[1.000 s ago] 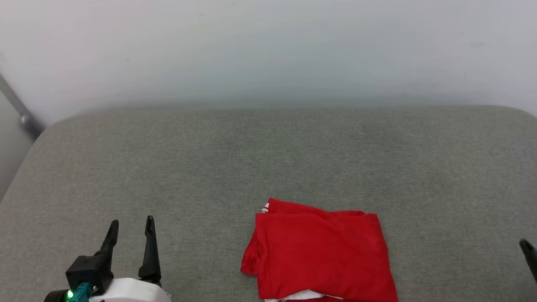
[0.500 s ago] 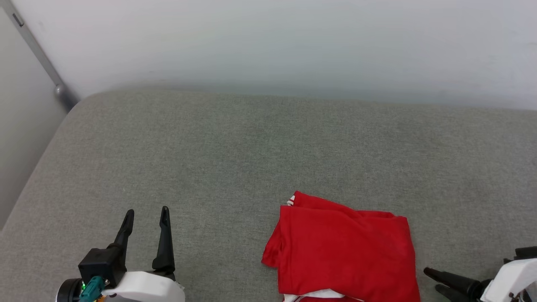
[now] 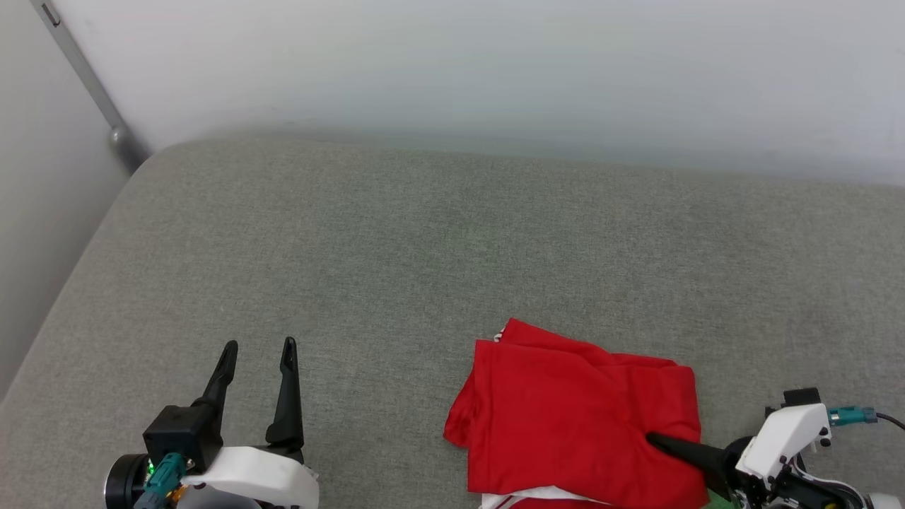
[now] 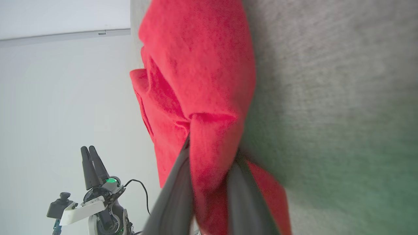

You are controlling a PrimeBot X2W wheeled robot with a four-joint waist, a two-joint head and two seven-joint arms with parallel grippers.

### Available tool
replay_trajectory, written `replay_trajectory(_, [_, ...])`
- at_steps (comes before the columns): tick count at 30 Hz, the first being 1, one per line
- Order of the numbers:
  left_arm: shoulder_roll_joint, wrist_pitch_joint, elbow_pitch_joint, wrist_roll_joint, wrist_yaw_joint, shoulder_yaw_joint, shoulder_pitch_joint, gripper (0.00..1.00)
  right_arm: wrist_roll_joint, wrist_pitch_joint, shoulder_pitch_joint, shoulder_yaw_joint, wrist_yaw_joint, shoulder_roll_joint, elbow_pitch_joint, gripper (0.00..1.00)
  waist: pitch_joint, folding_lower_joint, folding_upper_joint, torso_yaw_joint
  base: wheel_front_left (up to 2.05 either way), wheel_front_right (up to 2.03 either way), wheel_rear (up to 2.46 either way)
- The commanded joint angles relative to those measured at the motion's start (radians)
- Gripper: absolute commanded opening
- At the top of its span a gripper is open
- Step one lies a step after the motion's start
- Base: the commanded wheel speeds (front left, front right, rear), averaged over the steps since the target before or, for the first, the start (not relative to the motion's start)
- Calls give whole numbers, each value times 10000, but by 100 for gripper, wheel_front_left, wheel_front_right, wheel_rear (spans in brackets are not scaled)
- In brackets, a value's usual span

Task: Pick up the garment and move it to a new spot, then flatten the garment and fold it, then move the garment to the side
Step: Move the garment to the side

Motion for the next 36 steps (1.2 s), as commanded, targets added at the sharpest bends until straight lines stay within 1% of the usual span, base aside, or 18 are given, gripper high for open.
replay_trajectory(1, [-3,-42,17,24,-9,-8,-110,100,-69,-59,-153,65,-4,30,-97,0,-27,0,-1,-37,0,0,0])
replay_trajectory(6, [33,-46,57,47,-62,-13,-80,100,-611,-602,-93,891,-4,-431,-820,0,-233,0,-1,-281,0,0,0])
replay_trajectory(9, [59,-50,64,65,-96,5,22,100,-1308,-987,-41,1595,-4,-885,-1268,0,-389,0,-1,-573,0,0,0])
replay_trajectory(11, [72,-52,44,81,-101,14,76,100,-2051,-1254,-18,2090,-4,-1280,-1447,0,-445,0,-1,-834,0,0,0])
replay_trajectory(15, [75,-59,-38,198,-79,1,98,100,-3565,-1555,-308,2978,-4,-1971,-1568,0,-426,0,-1,-1609,0,0,0])
replay_trajectory(19, [108,-60,-164,456,-110,-115,-163,100,-4799,-1840,-740,3421,-4,-2477,-1440,0,-37,0,-1,-2557,0,0,0])
replay_trajectory(21, [115,-61,-311,590,-152,-115,-415,100,-5267,-2052,-1190,3582,-4,-2700,-1415,0,436,0,-1,-3144,0,0,0])
replay_trajectory(24, [196,30,-533,827,-160,-200,-881,100,-5630,-2374,-1864,3597,-4,-2905,-1108,0,1319,0,-1,-3948,0,0,0])
replay_trajectory(28, [382,356,-1056,1254,-229,-295,-1961,100,-5828,-2988,-2972,3297,-6,-3179,-549,0,2848,0,-1,-4782,0,0,0])
replay_trajectory(31, [508,707,-1395,1621,-377,-419,-2925,100,-6007,-3535,-3755,2985,-6,-3515,-39,0,3996,0,-1,-5063,0,0,0])
replay_trajectory(36, [537,1110,-1786,2149,-549,-520,-4467,100,-6395,-4612,-5077,2093,-4,-4220,950,0,5489,0,-1,-5098,0,0,0])
